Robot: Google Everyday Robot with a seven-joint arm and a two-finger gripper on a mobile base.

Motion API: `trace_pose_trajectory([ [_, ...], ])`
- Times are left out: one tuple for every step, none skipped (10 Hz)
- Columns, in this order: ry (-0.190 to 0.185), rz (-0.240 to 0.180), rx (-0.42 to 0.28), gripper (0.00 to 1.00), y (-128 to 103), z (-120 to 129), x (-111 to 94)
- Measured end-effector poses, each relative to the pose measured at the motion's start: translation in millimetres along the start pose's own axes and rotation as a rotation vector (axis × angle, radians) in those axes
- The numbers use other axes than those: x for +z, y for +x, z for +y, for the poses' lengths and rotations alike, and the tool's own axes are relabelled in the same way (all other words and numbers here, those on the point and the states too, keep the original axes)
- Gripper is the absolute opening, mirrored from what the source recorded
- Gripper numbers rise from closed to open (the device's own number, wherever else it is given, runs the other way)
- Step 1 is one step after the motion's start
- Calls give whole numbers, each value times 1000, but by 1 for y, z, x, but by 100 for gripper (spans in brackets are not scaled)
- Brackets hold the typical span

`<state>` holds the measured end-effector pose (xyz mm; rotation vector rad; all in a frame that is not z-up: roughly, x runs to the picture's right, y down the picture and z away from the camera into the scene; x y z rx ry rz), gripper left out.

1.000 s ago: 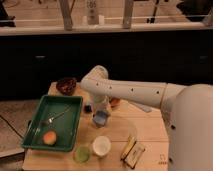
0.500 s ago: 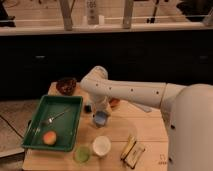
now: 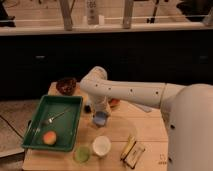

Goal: Place sponge in metal cup

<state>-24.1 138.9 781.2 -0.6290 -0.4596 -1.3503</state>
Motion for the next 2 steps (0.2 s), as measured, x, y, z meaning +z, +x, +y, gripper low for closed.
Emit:
trace_pose_trajectory([
  [0,1,-1,12,0,0,0],
  [3,7,-2,21,2,-1,-2],
])
